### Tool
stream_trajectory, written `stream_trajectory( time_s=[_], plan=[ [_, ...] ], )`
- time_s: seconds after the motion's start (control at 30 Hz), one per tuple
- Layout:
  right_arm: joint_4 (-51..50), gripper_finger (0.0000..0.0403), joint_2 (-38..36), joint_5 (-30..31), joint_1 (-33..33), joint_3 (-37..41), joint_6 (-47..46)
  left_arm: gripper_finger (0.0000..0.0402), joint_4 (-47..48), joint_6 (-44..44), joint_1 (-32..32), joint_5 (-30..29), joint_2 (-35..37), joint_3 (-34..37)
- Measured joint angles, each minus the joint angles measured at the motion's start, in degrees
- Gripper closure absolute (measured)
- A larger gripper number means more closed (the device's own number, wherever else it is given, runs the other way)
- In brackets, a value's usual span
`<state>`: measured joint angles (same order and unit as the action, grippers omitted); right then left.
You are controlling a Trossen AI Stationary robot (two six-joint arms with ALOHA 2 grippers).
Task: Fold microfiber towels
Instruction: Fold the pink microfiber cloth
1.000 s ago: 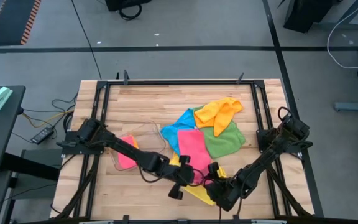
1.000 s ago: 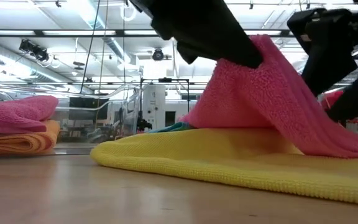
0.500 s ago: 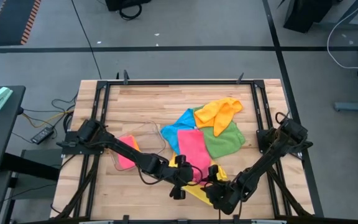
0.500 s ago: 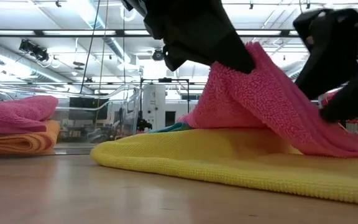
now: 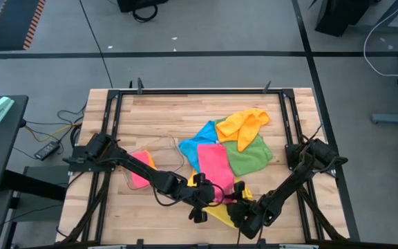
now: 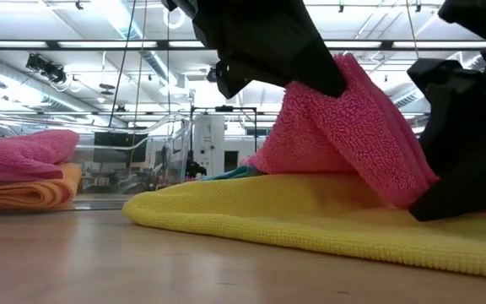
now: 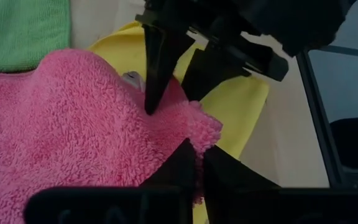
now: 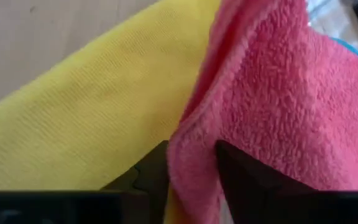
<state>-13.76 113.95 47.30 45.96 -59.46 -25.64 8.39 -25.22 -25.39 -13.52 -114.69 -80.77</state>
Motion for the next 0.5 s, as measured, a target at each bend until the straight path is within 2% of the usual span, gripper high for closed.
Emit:
stream_trajectory(
  time_s=[0.17, 0.23, 0.33, 0.5],
  plan=[
    [-0.7, 0.0369, -0.1, -2.4, 1.0, -0.6, 0.1, 0.0394, 0.2, 0.6, -0.6, 0.0, 0.0, 0.0],
    [-2.9, 0.0391, -1.1, -4.2, 1.5, -1.4, 0.4, 0.0393, 0.6, 1.5, -1.0, 0.1, 0.0, 0.0],
    [-5.1, 0.0393, -4.6, -9.1, 2.0, -2.0, 0.4, 0.0377, 0.6, 2.2, -1.8, 0.8, 0.0, 0.0],
    [-6.7, 0.0391, -10.5, -23.7, 1.4, -2.0, -0.8, 0.0361, -1.0, 2.3, -3.4, 2.1, 0.0, 0.0]
  ],
)
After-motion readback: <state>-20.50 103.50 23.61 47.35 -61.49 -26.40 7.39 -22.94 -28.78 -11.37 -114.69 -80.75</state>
